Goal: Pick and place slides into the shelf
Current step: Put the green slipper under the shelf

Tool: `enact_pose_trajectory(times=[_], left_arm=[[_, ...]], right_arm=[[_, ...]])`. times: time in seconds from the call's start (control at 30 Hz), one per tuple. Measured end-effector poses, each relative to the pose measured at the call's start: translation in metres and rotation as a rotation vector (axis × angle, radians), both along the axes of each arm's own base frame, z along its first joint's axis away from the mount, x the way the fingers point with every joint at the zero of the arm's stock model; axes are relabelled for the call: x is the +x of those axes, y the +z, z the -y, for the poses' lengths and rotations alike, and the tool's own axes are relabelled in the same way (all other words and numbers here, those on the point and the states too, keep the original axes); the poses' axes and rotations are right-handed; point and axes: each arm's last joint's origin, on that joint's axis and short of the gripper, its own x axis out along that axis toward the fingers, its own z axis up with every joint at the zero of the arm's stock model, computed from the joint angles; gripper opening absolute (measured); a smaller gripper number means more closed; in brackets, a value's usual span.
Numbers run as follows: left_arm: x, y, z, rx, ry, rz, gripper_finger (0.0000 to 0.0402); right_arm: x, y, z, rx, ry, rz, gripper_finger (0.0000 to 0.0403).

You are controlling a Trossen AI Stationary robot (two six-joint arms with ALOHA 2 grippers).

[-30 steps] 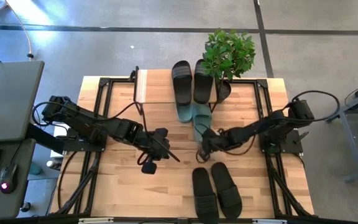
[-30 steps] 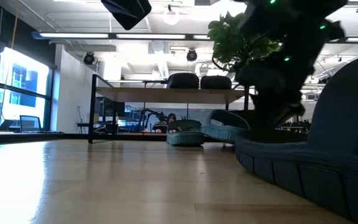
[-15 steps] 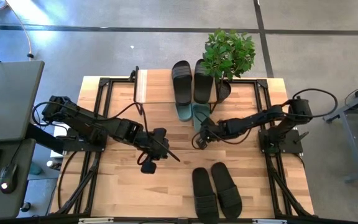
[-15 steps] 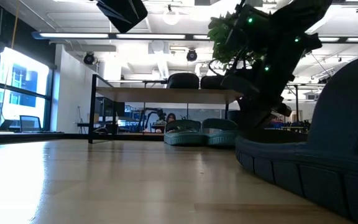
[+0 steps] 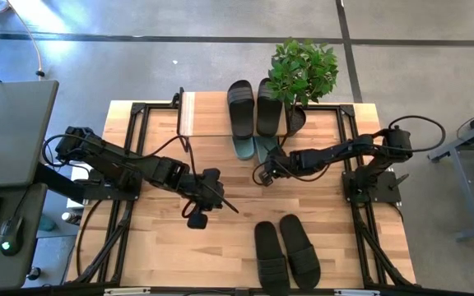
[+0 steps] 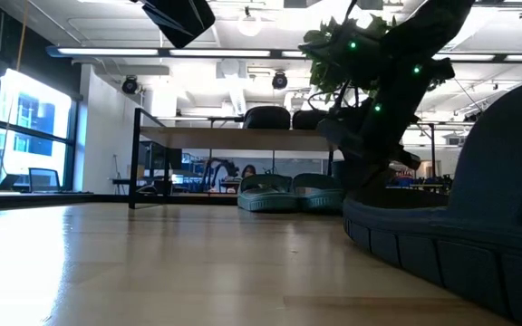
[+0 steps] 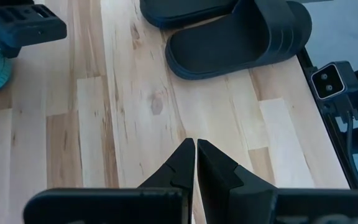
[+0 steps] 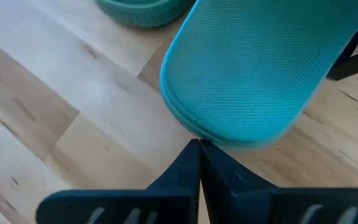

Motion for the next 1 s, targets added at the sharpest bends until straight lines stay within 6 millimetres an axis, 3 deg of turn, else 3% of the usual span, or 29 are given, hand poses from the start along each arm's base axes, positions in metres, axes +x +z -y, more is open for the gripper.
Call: enact_pose_trajectory(times=[0.67,1.0], left_arm=[[0.000,0.000,-0.001,0.013,0.030,0.004,0.0007],[0.001,0.001,-0.001,0.001,0.044,0.008,0.0007]], right_arm=[[0.000,0.001,0.027,0.047,-0.061,0.046,0.0000],[0.001,0.002,0.025,0.046,-0.047,0.045,0.0000]])
